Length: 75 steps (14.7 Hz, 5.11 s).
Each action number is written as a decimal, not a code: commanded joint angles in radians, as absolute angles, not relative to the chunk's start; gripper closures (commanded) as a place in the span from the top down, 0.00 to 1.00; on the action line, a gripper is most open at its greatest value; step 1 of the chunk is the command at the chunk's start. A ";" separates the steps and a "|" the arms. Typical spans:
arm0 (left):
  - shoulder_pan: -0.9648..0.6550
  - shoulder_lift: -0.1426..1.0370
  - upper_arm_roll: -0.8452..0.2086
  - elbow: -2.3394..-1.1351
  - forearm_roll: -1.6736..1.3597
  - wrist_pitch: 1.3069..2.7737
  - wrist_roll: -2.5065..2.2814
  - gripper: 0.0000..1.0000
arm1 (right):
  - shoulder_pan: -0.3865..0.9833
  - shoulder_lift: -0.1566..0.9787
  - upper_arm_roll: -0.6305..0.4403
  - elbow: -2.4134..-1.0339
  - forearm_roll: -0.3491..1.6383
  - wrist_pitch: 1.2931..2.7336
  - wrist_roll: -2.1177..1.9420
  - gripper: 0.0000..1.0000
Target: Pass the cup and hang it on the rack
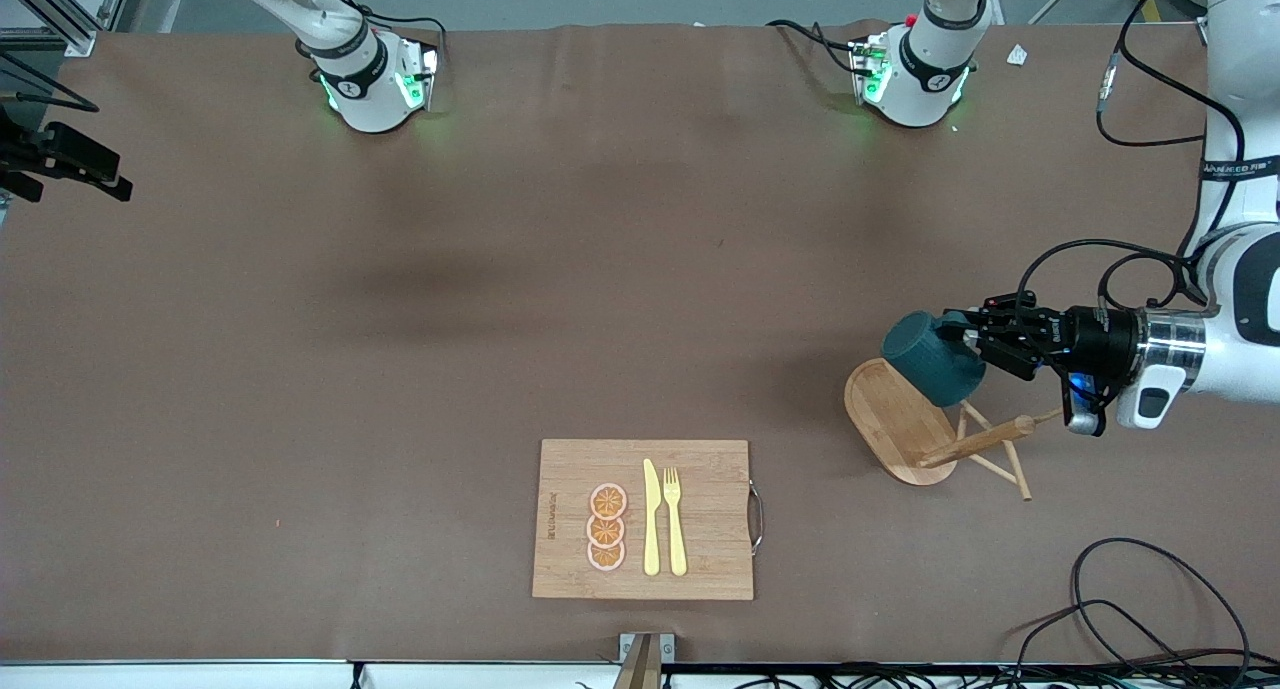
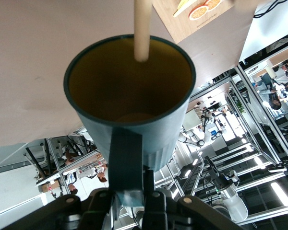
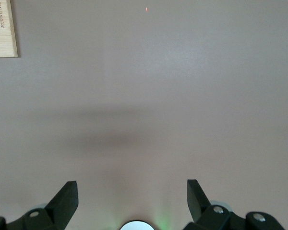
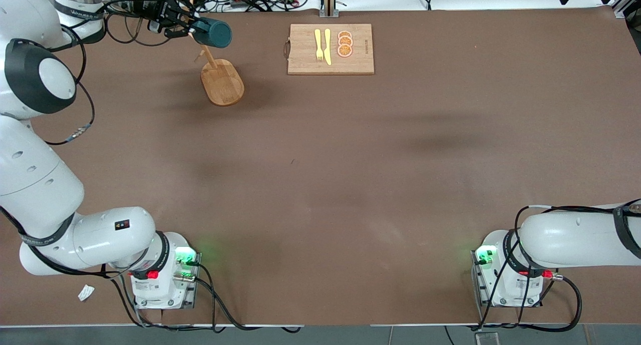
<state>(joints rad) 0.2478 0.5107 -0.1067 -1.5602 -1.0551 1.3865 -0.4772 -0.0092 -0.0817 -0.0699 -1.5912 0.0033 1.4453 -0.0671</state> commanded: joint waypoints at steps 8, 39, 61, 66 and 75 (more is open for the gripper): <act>0.310 0.578 -0.112 -1.519 -1.069 1.327 -0.388 0.00 | -0.011 -0.112 -0.064 -1.620 -0.009 1.451 -0.075 1.00; 0.324 0.396 -0.175 -1.273 -0.516 1.322 -0.398 1.00 | -0.012 -0.112 -0.064 -1.621 -0.009 1.450 -0.077 1.00; 0.200 0.198 -0.350 -1.328 0.017 1.509 -0.139 1.00 | -0.014 -0.110 -0.067 -1.577 0.017 1.402 -0.058 1.00; 0.097 0.160 -0.236 -1.336 0.015 1.511 -0.138 1.00 | -0.009 -0.112 -0.063 -1.575 0.006 1.399 -0.044 1.00; -0.048 -0.029 -0.084 -1.568 -0.008 1.589 -0.267 1.00 | -0.006 -0.107 -0.060 -1.554 0.009 1.394 -0.040 1.00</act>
